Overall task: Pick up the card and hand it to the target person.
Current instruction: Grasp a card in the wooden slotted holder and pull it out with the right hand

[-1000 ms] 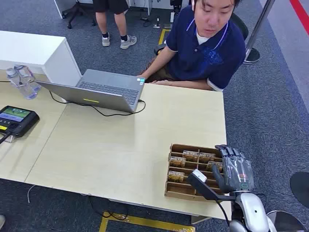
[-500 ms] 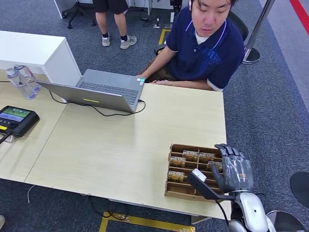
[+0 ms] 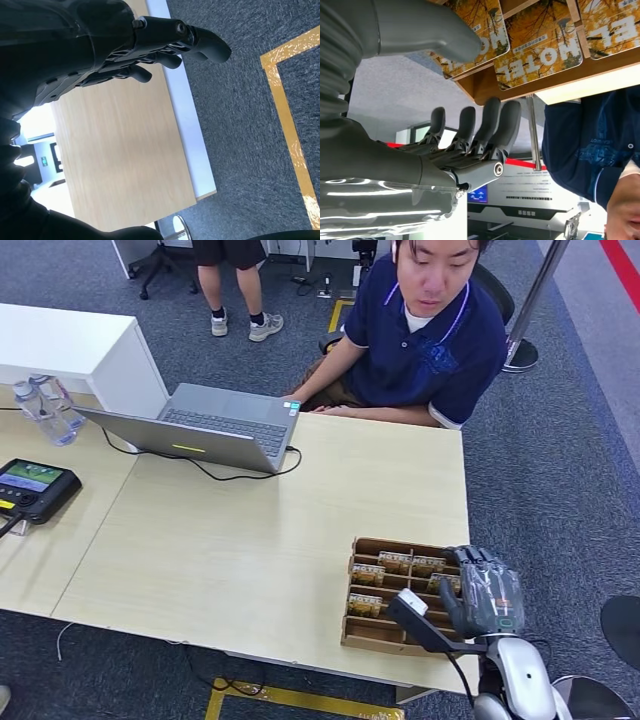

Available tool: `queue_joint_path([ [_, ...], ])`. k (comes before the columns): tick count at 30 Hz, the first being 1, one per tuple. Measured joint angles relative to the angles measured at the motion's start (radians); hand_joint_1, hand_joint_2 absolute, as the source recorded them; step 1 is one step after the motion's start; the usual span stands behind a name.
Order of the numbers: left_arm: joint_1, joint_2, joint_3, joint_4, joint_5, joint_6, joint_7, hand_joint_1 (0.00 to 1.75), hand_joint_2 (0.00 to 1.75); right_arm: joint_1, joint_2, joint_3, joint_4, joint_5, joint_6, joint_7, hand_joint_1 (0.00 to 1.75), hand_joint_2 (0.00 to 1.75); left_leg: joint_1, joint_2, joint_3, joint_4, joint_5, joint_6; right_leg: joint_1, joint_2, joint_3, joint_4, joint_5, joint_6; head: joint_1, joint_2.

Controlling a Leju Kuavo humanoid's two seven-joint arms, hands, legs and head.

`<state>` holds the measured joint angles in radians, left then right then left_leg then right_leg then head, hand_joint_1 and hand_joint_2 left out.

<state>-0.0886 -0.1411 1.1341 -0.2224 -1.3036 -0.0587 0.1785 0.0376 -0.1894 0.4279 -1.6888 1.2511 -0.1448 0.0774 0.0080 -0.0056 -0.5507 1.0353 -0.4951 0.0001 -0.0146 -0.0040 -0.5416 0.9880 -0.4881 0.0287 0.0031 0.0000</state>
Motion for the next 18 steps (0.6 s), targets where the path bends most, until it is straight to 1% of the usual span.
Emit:
queue_joint_path([
  [3,0.000,0.000,0.000,0.000,-0.001,0.000,0.000,0.00,1.75,0.001,0.000,-0.006,0.000,0.000,0.000,0.000,1.05,1.75,0.000,0.000,0.000,0.000,0.000,0.000,0.000,0.000,0.000,0.000,0.000,0.000,0.000,0.000],
  [18,0.000,0.000,0.000,0.000,-0.004,0.000,0.000,0.00,1.75,0.002,0.000,-0.010,0.000,0.000,-0.001,0.000,1.06,1.75,0.000,0.000,0.000,0.000,0.000,0.000,0.000,0.000,0.000,0.000,0.000,0.000,0.000,0.000],
])
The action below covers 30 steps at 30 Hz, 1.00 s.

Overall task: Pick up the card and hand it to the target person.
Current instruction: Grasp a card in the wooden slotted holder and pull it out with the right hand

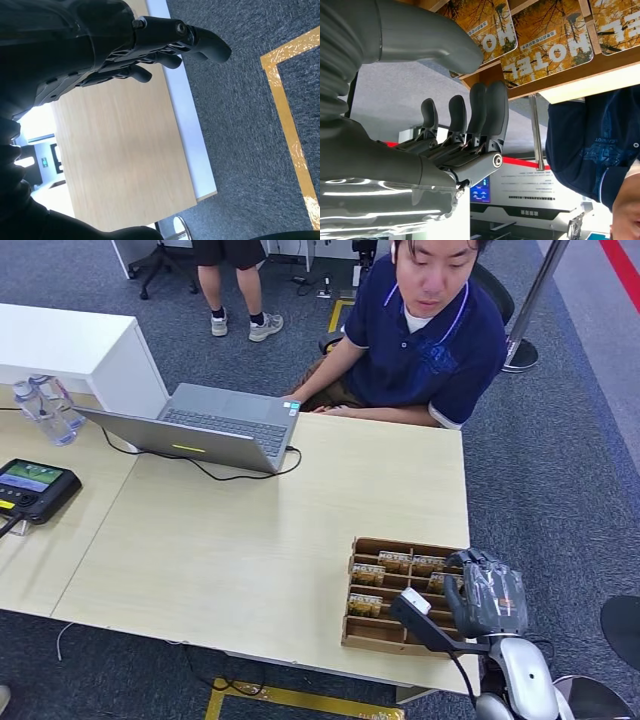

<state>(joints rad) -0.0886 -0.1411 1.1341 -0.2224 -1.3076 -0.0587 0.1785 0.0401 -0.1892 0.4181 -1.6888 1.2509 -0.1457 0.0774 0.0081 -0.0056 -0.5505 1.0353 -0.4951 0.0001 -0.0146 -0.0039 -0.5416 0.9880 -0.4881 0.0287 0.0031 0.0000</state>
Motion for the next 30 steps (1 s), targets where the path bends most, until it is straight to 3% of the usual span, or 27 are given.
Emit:
queue_joint_path([
  [19,0.000,0.000,0.000,0.000,-0.002,0.000,0.005,0.00,1.75,0.004,0.000,-0.001,0.000,-0.011,0.009,-0.004,1.06,1.75,0.000,0.000,0.000,0.000,0.000,0.000,0.000,0.000,0.000,0.000,0.000,0.000,0.000,0.000],
  [23,0.000,0.000,0.000,0.000,-0.003,0.000,0.009,0.00,1.75,0.008,0.000,-0.001,0.000,-0.018,0.016,-0.005,0.95,1.75,0.000,0.000,0.000,0.000,0.000,0.000,0.000,0.000,0.000,0.000,0.000,0.000,0.000,0.000],
  [30,0.000,0.000,0.000,0.000,-0.003,0.000,0.010,0.00,1.75,0.023,0.000,0.000,0.000,-0.020,0.022,-0.006,1.06,1.75,0.000,0.000,0.000,0.000,0.000,0.000,0.000,0.000,0.000,0.000,0.000,0.000,0.000,0.000],
])
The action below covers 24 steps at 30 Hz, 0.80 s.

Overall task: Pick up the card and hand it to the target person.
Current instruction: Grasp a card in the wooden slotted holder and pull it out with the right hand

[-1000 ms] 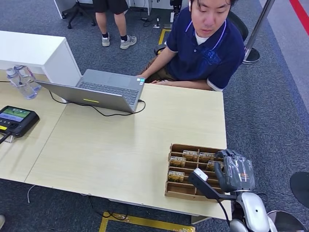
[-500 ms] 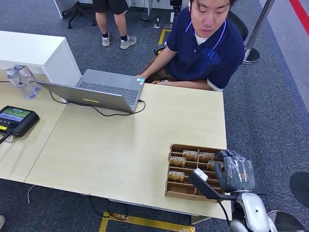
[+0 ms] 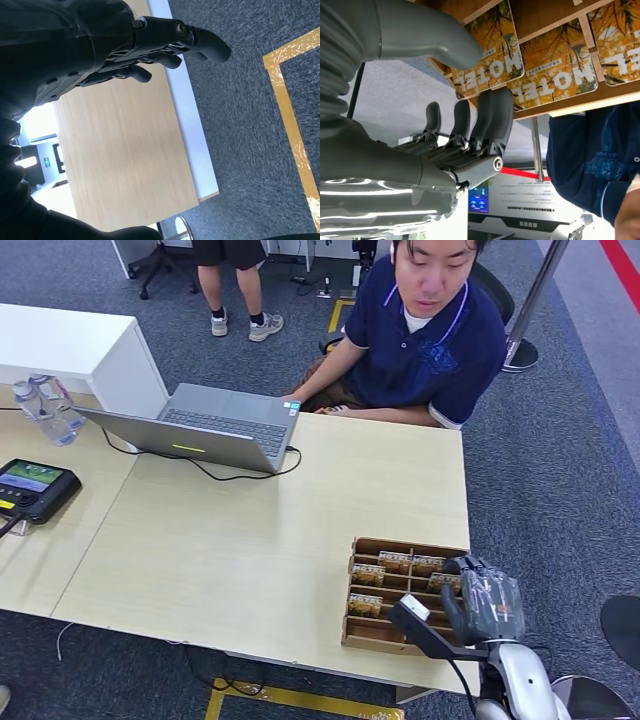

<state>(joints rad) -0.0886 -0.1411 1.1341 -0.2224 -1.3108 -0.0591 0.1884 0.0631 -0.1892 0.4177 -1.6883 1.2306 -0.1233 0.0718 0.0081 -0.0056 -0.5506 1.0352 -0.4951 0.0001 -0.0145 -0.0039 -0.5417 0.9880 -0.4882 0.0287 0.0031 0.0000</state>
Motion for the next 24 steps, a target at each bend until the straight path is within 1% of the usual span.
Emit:
queue_joint_path([
  [18,0.000,0.000,0.000,0.000,-0.001,-0.001,0.000,0.00,1.75,0.017,0.000,0.000,0.003,-0.012,0.006,-0.002,1.09,1.75,0.000,0.000,0.000,0.000,0.000,0.000,0.000,0.000,0.000,0.000,0.000,0.000,0.000,0.000],
  [19,0.000,0.000,0.000,0.000,-0.001,-0.001,0.000,0.00,1.75,0.017,0.000,0.000,0.003,-0.012,0.006,-0.002,1.11,1.75,0.000,0.000,0.000,0.000,0.000,0.000,0.000,0.000,0.000,0.000,0.000,0.000,0.000,0.000],
  [20,0.000,0.000,0.000,0.000,-0.001,-0.001,0.000,0.00,1.75,0.017,0.000,0.000,0.003,-0.012,0.006,-0.002,1.19,1.75,0.000,0.000,0.000,0.000,0.000,0.000,0.000,0.000,0.000,0.000,0.000,0.000,0.000,0.000],
  [22,0.000,0.000,0.000,0.000,-0.002,-0.001,0.000,0.00,1.75,0.017,0.000,0.000,0.003,-0.013,0.006,-0.003,1.41,1.75,0.000,0.000,0.000,0.000,0.000,0.000,0.000,0.000,0.000,0.000,0.000,0.000,0.000,0.000],
  [24,0.000,0.000,0.000,0.000,-0.002,-0.001,0.000,0.00,1.75,0.017,0.000,-0.001,0.003,-0.014,0.006,-0.003,1.55,1.75,0.000,0.000,0.000,0.000,0.000,0.000,0.000,0.000,0.000,0.000,0.000,0.000,0.000,0.000],
])
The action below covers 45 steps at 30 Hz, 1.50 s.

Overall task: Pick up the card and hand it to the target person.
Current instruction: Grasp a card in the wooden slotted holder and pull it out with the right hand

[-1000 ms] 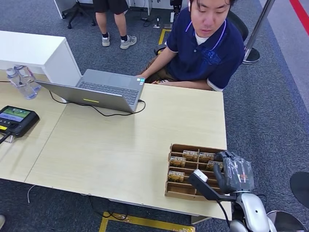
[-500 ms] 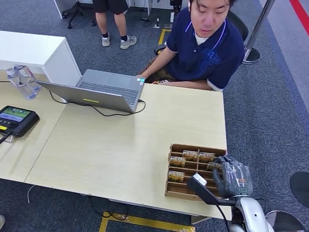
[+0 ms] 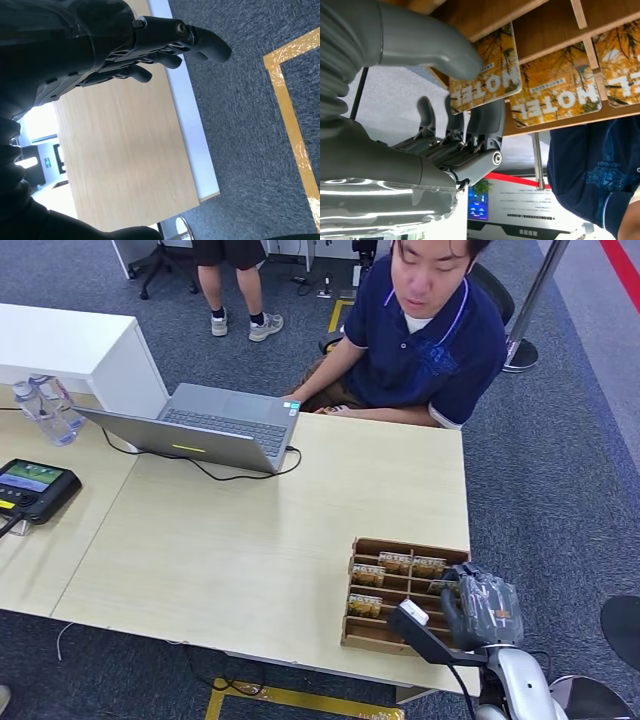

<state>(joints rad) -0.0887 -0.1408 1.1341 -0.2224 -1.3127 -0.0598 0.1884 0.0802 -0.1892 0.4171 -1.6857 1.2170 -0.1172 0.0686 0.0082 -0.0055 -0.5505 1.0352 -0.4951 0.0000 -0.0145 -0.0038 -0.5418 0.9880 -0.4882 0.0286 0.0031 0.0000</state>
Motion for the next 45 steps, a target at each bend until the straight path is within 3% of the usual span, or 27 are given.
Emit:
queue_joint_path([
  [1,0.000,0.000,0.000,0.000,0.000,0.000,0.000,0.00,1.75,0.000,0.000,0.000,0.000,0.000,0.000,0.000,1.58,1.75,0.000,0.000,0.000,0.000,0.000,0.000,0.000,0.000,0.000,0.000,0.000,0.000,0.000,0.000],
  [5,0.000,0.000,0.000,0.000,-0.003,-0.001,-0.001,0.00,0.00,0.000,0.000,0.000,0.000,-0.001,-0.001,0.000,1.68,1.75,0.000,0.000,0.000,0.000,0.000,0.000,0.000,0.000,0.000,0.000,0.000,0.000,0.000,0.000],
  [10,0.000,0.002,0.000,0.000,-0.006,-0.023,-0.028,0.00,0.00,0.002,0.000,-0.001,0.000,-0.002,-0.004,0.000,1.74,1.75,0.000,0.000,0.000,0.000,0.000,0.000,0.000,0.000,0.000,0.000,0.000,0.000,0.000,0.000],
  [14,0.001,0.005,0.000,0.000,-0.007,-0.026,-0.044,0.00,1.75,0.003,0.000,-0.001,0.000,-0.002,-0.006,0.000,1.75,1.75,0.000,0.000,0.000,0.000,0.000,0.000,0.000,0.000,0.000,0.000,0.000,0.000,0.000,0.000],
  [45,0.001,0.010,-0.001,0.000,-0.007,0.002,-0.037,0.00,1.75,-0.001,0.011,-0.001,0.001,0.002,-0.016,-0.015,1.73,1.75,0.000,0.000,0.000,0.000,0.000,0.000,0.000,0.000,0.000,0.000,0.000,0.000,0.000,0.000],
])
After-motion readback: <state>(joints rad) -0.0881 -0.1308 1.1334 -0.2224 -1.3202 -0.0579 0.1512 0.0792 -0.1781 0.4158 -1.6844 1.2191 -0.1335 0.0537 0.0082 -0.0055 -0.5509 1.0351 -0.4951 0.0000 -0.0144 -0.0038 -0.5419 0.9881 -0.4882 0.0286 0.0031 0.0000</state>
